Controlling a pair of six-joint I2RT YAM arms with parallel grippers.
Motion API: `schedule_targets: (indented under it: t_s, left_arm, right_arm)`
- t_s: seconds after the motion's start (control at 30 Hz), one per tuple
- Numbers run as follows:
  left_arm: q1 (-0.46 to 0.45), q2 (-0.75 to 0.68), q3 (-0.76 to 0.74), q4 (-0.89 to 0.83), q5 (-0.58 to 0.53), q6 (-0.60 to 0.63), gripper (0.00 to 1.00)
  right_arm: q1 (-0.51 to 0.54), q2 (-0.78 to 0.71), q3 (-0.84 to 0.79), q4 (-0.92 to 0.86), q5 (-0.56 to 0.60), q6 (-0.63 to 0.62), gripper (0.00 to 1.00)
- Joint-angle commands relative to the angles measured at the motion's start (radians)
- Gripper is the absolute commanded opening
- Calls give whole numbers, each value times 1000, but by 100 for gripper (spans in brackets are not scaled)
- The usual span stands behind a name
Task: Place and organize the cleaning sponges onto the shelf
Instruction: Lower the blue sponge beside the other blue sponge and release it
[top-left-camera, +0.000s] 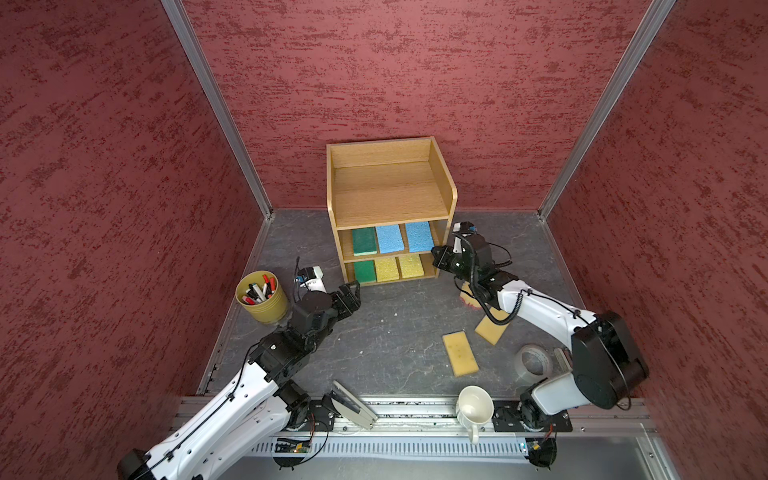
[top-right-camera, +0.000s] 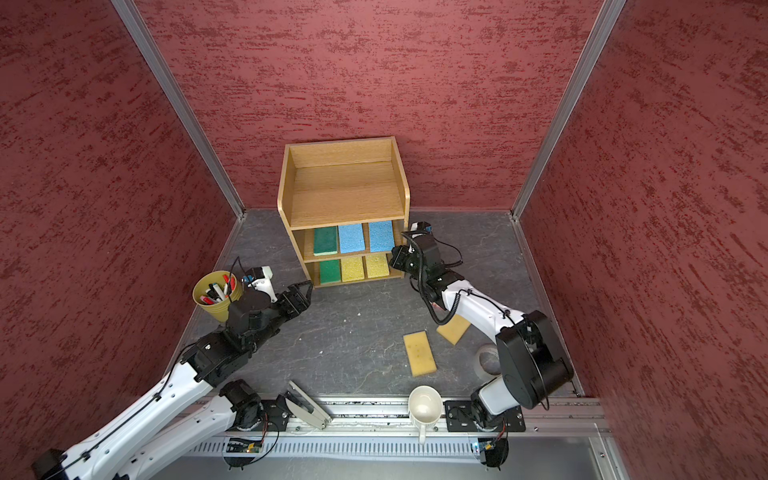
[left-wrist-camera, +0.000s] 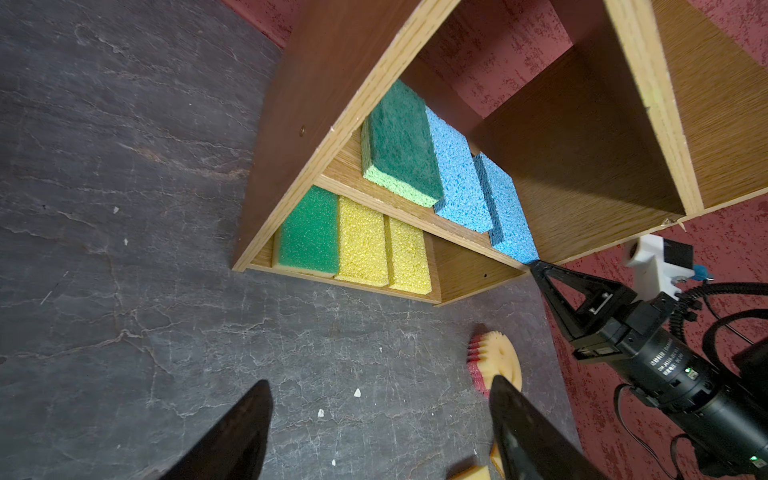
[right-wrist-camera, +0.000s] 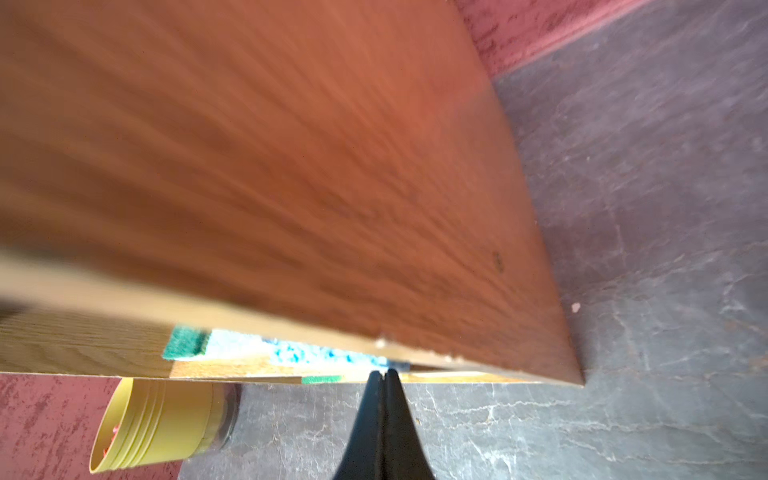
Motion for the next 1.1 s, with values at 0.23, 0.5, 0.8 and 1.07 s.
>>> schedule_targets:
  t_s: [0.23,0.5,0.8,1.07]
  left_arm:
    - [5,42,15,58,24,31,82]
    - [8,42,9,54,23,28,82]
    - [16,45,0,66,39,23,82]
    - [26,41,-6,60,40,21,82]
  right_arm:
    - [-9,7,25,38,85,-7,6]
    - [-9,18,20,53,75,15,7]
    - [-9,43,32,53,72,22,9]
    - [-9,90,64,67,82,26,12]
